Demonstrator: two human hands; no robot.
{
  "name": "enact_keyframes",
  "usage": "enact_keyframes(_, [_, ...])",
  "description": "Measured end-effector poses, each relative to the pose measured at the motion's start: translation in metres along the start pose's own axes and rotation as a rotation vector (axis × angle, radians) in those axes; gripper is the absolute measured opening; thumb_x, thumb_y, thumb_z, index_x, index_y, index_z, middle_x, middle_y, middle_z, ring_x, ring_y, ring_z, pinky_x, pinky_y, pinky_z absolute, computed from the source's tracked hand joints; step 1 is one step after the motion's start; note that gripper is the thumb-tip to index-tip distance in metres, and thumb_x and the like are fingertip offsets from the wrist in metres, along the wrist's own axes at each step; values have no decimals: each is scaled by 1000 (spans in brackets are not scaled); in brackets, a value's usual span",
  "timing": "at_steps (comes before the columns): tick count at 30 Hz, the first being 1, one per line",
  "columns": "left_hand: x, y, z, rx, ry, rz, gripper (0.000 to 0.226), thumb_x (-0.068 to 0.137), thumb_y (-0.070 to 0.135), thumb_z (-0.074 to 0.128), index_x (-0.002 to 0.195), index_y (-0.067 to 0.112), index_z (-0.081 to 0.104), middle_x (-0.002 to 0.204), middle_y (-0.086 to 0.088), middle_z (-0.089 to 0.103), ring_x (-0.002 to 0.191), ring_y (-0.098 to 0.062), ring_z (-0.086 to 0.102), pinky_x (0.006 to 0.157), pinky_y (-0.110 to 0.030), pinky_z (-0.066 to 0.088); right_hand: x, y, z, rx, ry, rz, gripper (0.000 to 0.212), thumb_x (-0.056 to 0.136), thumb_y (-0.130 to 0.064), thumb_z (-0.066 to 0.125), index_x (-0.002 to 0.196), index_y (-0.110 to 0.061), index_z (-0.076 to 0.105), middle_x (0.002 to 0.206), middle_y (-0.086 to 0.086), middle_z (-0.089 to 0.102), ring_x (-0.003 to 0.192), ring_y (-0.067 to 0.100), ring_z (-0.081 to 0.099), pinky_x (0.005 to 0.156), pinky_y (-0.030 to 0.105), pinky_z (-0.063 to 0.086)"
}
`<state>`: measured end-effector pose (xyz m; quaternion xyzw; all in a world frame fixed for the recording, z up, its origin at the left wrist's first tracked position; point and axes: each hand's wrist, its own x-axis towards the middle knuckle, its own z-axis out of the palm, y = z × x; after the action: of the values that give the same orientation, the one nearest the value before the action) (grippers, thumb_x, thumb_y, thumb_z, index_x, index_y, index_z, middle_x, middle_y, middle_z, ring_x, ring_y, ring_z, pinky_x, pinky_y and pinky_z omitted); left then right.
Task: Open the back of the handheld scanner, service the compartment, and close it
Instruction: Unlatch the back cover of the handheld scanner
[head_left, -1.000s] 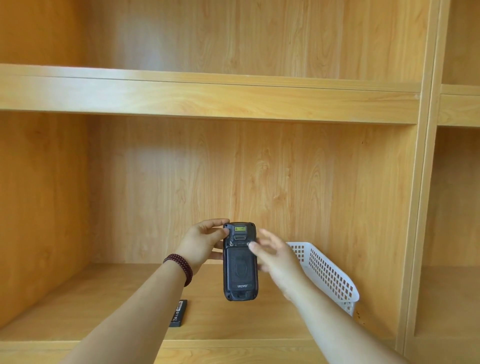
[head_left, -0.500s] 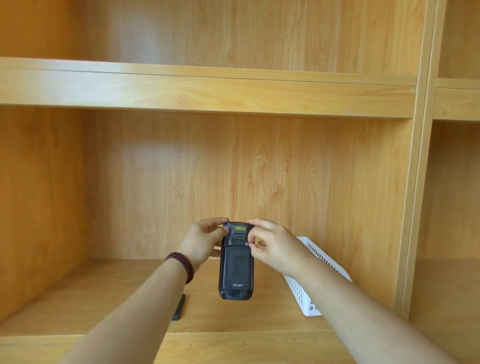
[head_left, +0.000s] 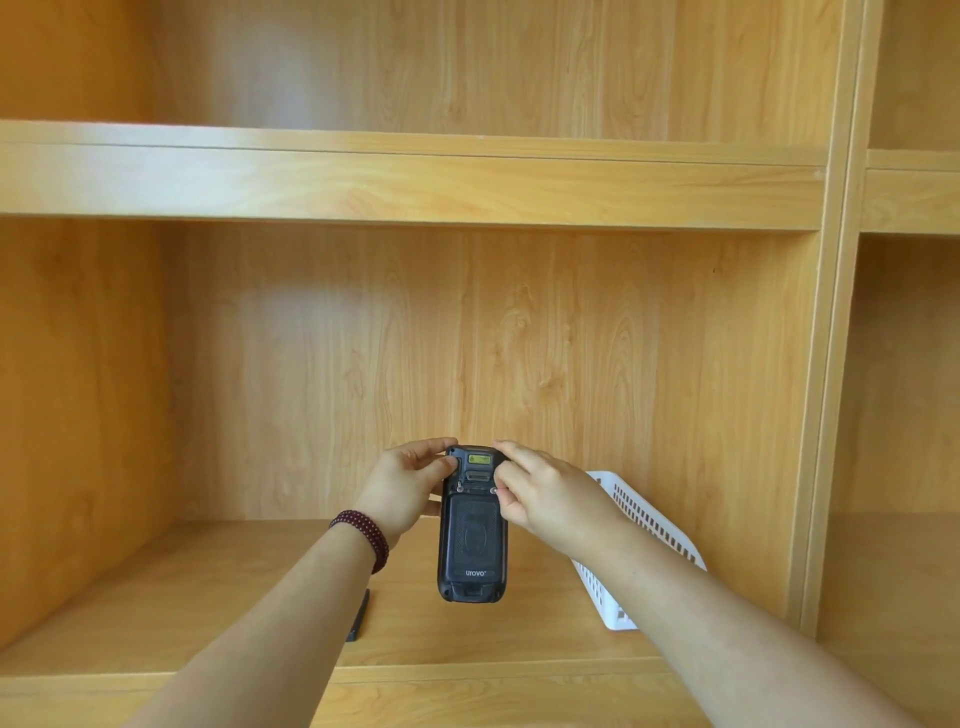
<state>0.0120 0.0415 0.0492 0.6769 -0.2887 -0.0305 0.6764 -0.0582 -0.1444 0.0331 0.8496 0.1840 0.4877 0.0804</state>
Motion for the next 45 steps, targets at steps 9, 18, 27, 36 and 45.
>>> enact_keyframes(9, [-1,-4,6,-14,24,-7,24,96,9,56,119,8,64,91,-7,74,74,-14,70,61,-30,59,-1,5,-11,424,-125,336,6,91,-20,60,93,-14,62,115,-9,62,85,20,67,78,36,58])
enact_keyframes(18, [1,0,3,-20,29,13,24,96,9,57,118,10,64,93,-8,74,73,-15,71,63,-32,60,-1,5,-11,394,-198,315,8,92,-24,59,90,-19,65,142,-6,51,81,19,69,83,39,56])
enact_keyframes(27, [2,-4,-1,-6,35,7,24,95,9,58,118,10,64,93,-9,74,76,-18,70,71,-41,61,-1,0,-11,195,-123,141,13,91,-22,61,88,-11,67,137,6,58,85,26,70,68,37,58])
enact_keyframes(36, [1,-1,-1,-28,36,4,24,95,8,57,119,9,64,94,-10,74,75,-16,71,61,-31,60,1,0,-1,67,34,40,25,86,-27,48,74,-11,63,116,9,70,55,21,65,44,30,55])
enact_keyframes(45, [3,5,1,-23,29,14,25,96,8,57,119,9,64,96,-12,75,76,-17,70,60,-30,59,3,-4,-7,50,95,35,24,85,-22,48,73,-8,64,111,10,71,56,18,65,43,24,52])
